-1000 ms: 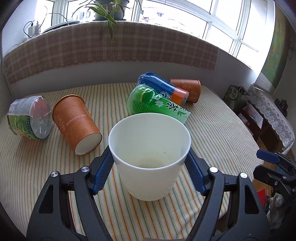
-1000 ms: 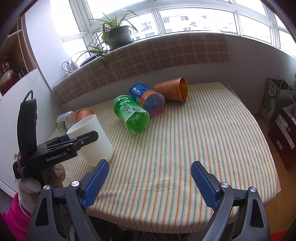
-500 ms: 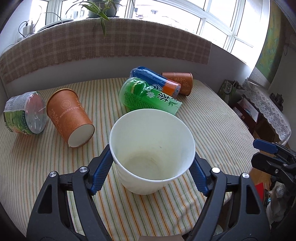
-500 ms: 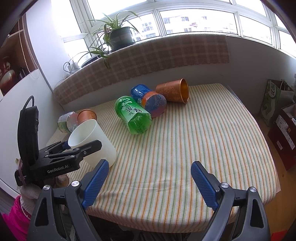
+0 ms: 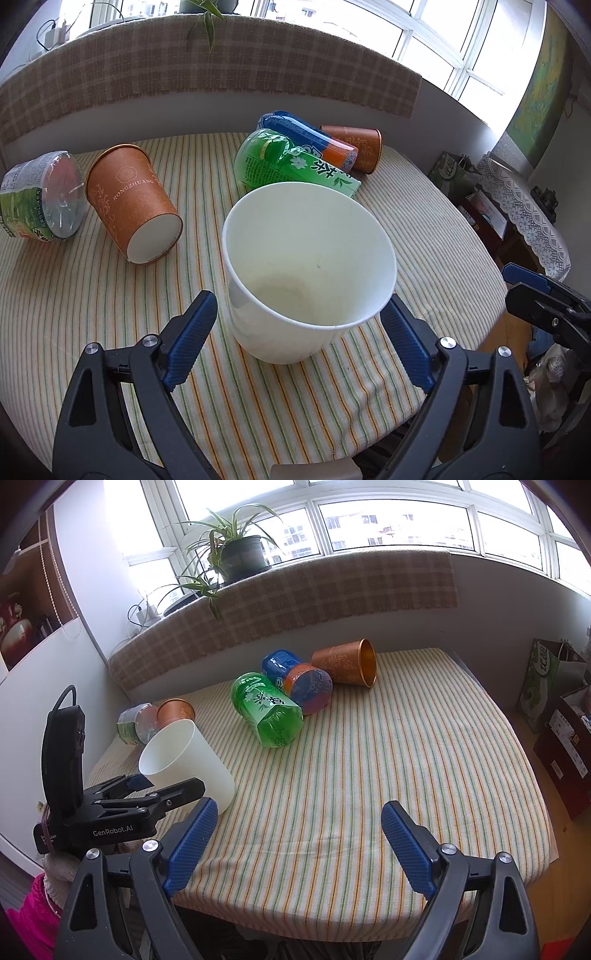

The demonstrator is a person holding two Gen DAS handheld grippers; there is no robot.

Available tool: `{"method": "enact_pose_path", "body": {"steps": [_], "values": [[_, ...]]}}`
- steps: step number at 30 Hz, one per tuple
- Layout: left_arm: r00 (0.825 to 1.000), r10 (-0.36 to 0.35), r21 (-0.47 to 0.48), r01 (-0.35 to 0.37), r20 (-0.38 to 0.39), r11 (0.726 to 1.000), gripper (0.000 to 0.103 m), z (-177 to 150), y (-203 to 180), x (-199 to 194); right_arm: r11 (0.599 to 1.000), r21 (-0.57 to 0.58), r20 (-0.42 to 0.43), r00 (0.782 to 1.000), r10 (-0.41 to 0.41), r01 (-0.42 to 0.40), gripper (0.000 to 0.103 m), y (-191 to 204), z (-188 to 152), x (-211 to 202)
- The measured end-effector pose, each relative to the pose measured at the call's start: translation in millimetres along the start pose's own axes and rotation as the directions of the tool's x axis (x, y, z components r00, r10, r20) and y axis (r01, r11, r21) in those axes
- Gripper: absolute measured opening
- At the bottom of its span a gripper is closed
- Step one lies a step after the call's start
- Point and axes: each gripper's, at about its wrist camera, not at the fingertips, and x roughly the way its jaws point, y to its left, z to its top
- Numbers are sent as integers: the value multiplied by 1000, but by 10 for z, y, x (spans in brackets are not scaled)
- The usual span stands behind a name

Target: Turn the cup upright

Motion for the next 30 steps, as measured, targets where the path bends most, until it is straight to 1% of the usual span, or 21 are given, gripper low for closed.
{"method": "enact_pose_path", "body": {"steps": [3,5,7,10,13,15,18,21,23,24,25,26,28,30], "values": [[1000,11,-6,-11,-7,1000,92,-75,37,-45,1000,-5,6,1000,-2,2,92,18,5,-13],[999,32,-11,-33,-4,999,92,-130,77,-100,1000,-14,17,1000,-11,11,92,37,9,-34],[999,53,-14,-53,12,999,92,-177,126,-192,1000,-19,32,999,-16,17,92,58,22,-55],[992,106,-24,-104,62,994,92,-216,175,-385,1000,-20,55,998,-16,17,92,96,46,-94],[978,154,-47,-149,141,988,92,-223,208,-633,999,-31,94,995,-24,27,92,160,65,-146],[957,199,-59,-191,211,980,92,-229,198,-813,998,-42,128,991,-31,36,94,221,69,-191],[913,261,-75,-251,314,965,92,-241,152,-1068,997,-54,177,983,-40,50,94,304,69,-255],[869,296,-95,-282,397,955,93,-252,109,-1303,995,-65,233,971,-58,75,95,380,75,-334],[838,312,-106,-296,448,949,100,-260,84,-1447,991,-75,289,954,-84,110,101,444,68,-415],[820,318,-112,-302,476,947,103,-270,71,-1516,988,-78,320,942,-100,131,102,474,63,-460],[802,325,-119,-309,501,944,103,-268,57,-1581,985,-82,352,929,-114,152,103,506,59,-504],[788,331,-124,-314,519,941,103,-277,45,-1635,981,-86,381,916,-127,172,103,541,60,-548],[768,344,-132,-326,541,936,103,-290,26,-1724,975,-90,418,897,-146,201,103,595,64,-607],[759,349,-129,-335,550,933,103,-304,0,-1784,974,-84,435,887,-155,211,103,615,71,-632]]}}
